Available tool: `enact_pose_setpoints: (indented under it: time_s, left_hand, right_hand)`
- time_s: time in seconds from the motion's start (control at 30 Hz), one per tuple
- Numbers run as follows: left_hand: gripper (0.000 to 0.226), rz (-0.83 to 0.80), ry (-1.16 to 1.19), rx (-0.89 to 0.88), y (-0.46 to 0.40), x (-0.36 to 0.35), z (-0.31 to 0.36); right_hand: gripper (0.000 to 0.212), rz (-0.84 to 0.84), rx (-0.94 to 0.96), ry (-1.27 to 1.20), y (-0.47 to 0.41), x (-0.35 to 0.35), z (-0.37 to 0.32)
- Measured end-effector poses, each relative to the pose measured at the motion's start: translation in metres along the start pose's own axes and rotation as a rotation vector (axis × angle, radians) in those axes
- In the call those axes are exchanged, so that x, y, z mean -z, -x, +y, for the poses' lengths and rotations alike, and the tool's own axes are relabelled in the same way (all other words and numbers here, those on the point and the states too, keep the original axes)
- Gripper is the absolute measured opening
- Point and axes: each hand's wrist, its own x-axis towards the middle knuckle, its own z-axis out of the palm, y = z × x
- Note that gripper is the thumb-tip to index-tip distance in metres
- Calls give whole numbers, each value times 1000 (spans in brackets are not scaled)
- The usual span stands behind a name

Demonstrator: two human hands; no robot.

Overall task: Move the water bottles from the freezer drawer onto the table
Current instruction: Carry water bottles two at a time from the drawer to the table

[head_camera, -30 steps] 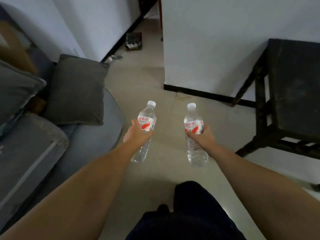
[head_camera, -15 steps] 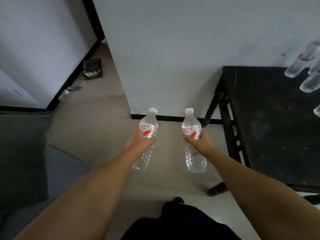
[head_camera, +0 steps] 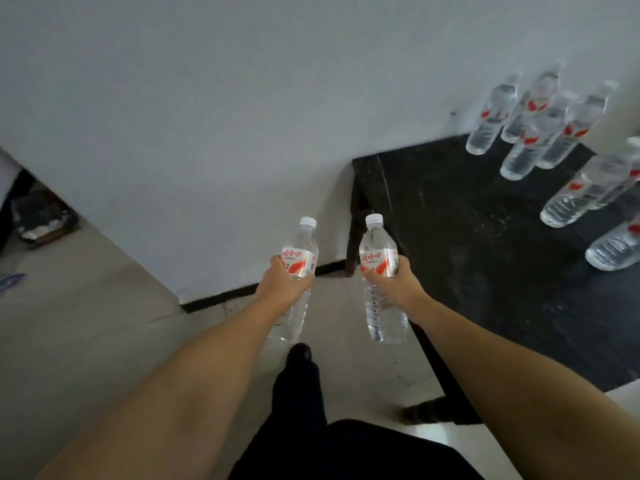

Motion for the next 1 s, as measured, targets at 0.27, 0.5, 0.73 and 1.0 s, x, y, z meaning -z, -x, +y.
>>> enact_pose_setpoints:
  time_s: [0.27, 0.5, 0.73, 1.0]
  left_hand:
    - [73, -178, -140, -219, -148, 30, 113]
    - [69, -317, -107, -355, -209, 3, 194]
    - [65, -475, -154, -491, -255, -60, 281]
    - [68, -566, -139, -594, -296, -134, 393]
  right_hand:
    - [77, 256, -53, -146, -89, 12, -76]
    - [72, 417, -114, -255, -132, 36, -95]
    - [68, 531, -116, -275, -185, 106, -102]
    - [71, 674, -92, -340, -250, 197, -120]
